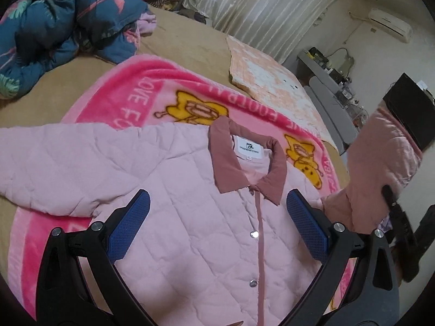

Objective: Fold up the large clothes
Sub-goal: 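Fold the sleeve across the jacket front with the right tool and release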

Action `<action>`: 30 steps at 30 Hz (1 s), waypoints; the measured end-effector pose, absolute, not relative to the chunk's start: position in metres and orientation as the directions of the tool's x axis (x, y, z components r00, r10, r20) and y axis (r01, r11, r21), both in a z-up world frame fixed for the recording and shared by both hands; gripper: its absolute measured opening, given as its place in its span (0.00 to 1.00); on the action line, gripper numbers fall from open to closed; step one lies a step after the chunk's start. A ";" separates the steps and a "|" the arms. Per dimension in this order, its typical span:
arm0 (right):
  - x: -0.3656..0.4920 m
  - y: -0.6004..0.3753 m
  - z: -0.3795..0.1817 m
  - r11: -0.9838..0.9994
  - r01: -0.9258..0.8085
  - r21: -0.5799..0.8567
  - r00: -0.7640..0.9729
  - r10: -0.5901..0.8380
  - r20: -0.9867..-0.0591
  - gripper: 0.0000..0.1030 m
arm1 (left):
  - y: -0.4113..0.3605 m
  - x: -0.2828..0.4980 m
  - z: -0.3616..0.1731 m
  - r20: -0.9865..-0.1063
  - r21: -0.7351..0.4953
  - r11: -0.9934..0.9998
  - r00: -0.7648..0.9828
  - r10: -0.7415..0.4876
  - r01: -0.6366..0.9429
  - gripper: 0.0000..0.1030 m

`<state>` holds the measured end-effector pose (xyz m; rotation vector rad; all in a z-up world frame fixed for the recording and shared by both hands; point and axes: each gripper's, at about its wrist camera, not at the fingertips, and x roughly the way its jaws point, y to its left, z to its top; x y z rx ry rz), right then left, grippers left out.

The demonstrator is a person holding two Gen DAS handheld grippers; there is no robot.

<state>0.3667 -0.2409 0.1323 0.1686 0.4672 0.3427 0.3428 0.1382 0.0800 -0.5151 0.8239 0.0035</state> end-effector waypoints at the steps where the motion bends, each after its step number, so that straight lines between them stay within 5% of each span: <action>1: 0.367 -0.234 0.127 0.930 -0.288 0.230 0.832 0.362 -0.420 0.16 | 0.138 0.343 0.078 -0.705 -0.429 0.880 0.684 -0.186 -0.203 0.91; 20: 0.352 -0.108 -0.006 0.870 -0.459 0.179 0.605 0.453 -0.655 0.24 | 0.121 0.342 0.048 -0.724 -0.447 0.874 0.650 -0.230 -0.189 0.91; 22: 0.346 -0.101 -0.013 0.866 -0.476 0.155 0.584 0.443 -0.680 0.29 | 0.119 0.342 0.046 -0.726 -0.449 0.874 0.646 -0.235 -0.187 0.91; 25: 0.338 -0.093 -0.024 0.840 -0.516 0.167 0.515 0.460 -0.723 0.55 | 0.114 0.340 0.041 -0.726 -0.463 0.867 0.639 -0.253 -0.182 0.91; 30: 0.316 -0.092 -0.022 0.805 -0.568 0.168 0.460 0.480 -0.747 0.77 | 0.108 0.334 0.028 -0.742 -0.468 0.863 0.615 -0.266 -0.191 0.91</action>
